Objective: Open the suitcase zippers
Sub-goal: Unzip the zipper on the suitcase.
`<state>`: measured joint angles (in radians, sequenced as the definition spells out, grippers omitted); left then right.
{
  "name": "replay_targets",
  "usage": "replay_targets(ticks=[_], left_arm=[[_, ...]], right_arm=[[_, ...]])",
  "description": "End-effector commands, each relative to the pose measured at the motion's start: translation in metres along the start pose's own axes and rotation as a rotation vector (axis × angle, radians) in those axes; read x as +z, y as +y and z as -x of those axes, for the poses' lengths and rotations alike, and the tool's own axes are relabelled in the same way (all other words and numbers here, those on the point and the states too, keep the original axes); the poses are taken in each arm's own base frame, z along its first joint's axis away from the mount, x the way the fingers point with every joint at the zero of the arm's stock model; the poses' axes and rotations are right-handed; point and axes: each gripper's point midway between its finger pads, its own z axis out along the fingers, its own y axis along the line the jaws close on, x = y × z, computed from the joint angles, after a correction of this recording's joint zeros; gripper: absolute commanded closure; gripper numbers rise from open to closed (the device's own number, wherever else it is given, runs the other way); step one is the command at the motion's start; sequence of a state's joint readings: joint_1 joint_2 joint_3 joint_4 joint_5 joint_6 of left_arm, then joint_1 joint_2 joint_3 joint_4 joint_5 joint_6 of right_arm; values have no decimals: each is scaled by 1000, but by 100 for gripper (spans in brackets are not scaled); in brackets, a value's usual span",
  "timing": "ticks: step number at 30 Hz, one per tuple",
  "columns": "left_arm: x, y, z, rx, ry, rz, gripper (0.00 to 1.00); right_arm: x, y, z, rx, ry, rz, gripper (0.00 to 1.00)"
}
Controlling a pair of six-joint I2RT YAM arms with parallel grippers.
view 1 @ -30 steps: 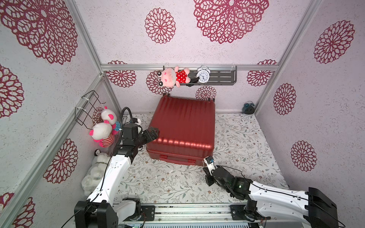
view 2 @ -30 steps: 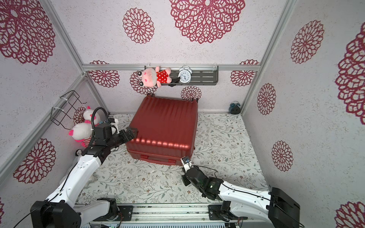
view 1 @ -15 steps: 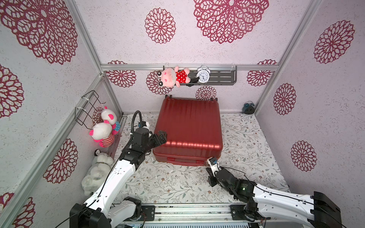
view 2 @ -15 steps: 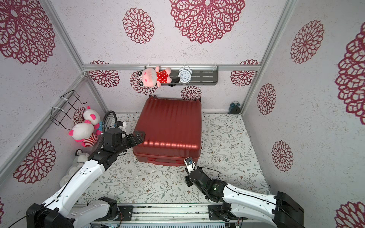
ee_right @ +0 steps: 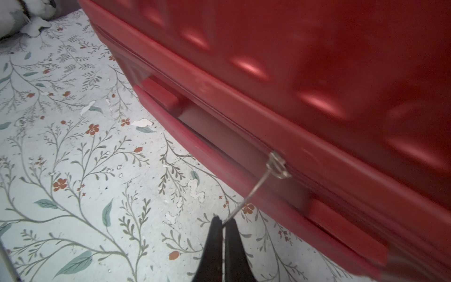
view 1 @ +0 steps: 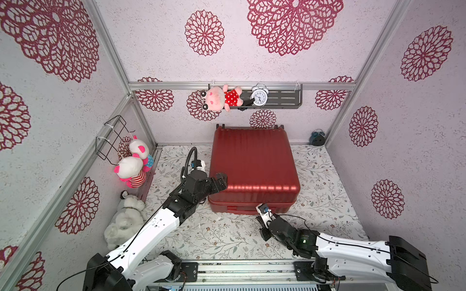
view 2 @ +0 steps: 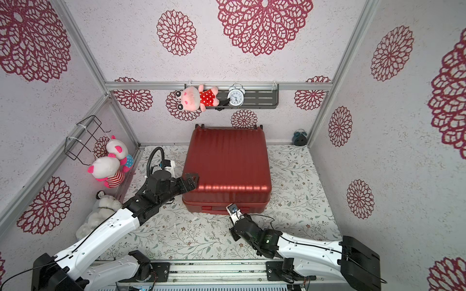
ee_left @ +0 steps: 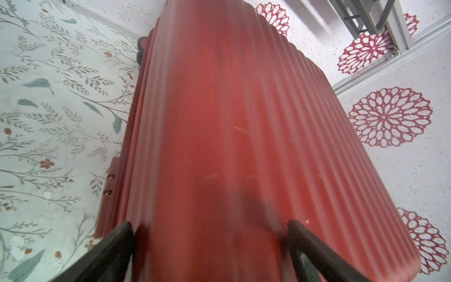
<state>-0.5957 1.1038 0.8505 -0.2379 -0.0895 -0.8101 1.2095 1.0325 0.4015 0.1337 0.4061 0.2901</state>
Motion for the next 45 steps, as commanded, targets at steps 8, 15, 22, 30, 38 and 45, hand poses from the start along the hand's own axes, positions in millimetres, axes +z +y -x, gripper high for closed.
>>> replay_targets(ticks=[8,15,22,30,38,45], left_arm=[[-3,-75,-85,80,254,-253,0],[-16,-59,-71,116,180,-172,0],[-23,-48,-62,131,148,-124,1],[-16,-41,-58,124,137,-94,2],[-19,-42,-58,121,143,-101,2],[-24,-34,-59,121,126,-92,2]], right_arm=[[1,49,17,-77,-27,161,100],[-15,-8,11,70,4,-111,78],[-59,-60,33,279,-96,-160,52],[-49,-98,55,353,-89,-107,51],[-34,-115,64,313,-71,-123,53],[-49,-113,27,366,-140,-90,45]])
